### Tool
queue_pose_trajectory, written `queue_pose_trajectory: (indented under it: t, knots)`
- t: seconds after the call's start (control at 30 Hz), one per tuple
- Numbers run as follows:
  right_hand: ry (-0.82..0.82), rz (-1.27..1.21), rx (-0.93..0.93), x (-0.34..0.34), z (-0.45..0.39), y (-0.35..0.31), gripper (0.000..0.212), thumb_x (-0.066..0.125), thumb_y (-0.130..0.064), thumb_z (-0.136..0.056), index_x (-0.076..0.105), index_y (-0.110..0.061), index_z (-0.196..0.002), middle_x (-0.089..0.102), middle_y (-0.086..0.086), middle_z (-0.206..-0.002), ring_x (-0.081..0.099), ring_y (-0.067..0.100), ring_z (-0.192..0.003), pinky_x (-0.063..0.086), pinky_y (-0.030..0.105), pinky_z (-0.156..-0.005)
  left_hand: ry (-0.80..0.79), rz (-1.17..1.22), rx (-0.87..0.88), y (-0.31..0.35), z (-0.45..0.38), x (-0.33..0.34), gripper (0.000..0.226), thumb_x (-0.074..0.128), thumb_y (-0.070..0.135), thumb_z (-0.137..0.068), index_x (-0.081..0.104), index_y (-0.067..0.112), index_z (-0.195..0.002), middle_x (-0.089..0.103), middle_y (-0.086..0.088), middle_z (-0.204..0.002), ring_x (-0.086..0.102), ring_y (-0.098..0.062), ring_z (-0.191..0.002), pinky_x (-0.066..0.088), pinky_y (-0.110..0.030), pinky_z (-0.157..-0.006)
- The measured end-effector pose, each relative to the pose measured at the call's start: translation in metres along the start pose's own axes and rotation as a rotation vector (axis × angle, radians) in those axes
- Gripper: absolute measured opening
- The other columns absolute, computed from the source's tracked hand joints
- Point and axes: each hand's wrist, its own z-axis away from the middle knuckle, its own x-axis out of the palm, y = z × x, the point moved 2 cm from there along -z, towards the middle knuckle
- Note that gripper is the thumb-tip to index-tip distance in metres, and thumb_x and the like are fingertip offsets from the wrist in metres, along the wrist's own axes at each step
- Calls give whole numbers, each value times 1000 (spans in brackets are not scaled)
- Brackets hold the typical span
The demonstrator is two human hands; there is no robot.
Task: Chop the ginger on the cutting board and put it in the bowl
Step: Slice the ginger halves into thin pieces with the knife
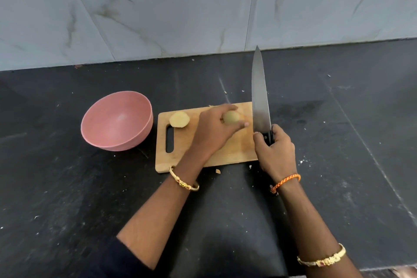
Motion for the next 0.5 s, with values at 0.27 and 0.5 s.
queue_pose_trajectory:
  t: [0.27,0.5]
  knots:
    - [-149,-6,89,2,8,11,28,55,-24,-88,51,3,-86,46,5,-60,43,17,-50,40,28,-44,47,-161,-39,-35,29,-9,45,67,30,-83,55,25,-126,51,4,-137,38,-18,-131,17,-43,-117]
    - [-268,72,53,12,24,6,35,39,-32,-98,55,-4,-83,50,4,-64,46,20,-62,37,29,-55,89,-130,-18,-34,28,-19,44,75,20,-76,62,14,-117,60,2,-112,54,-10,-102,45,-25,-93]
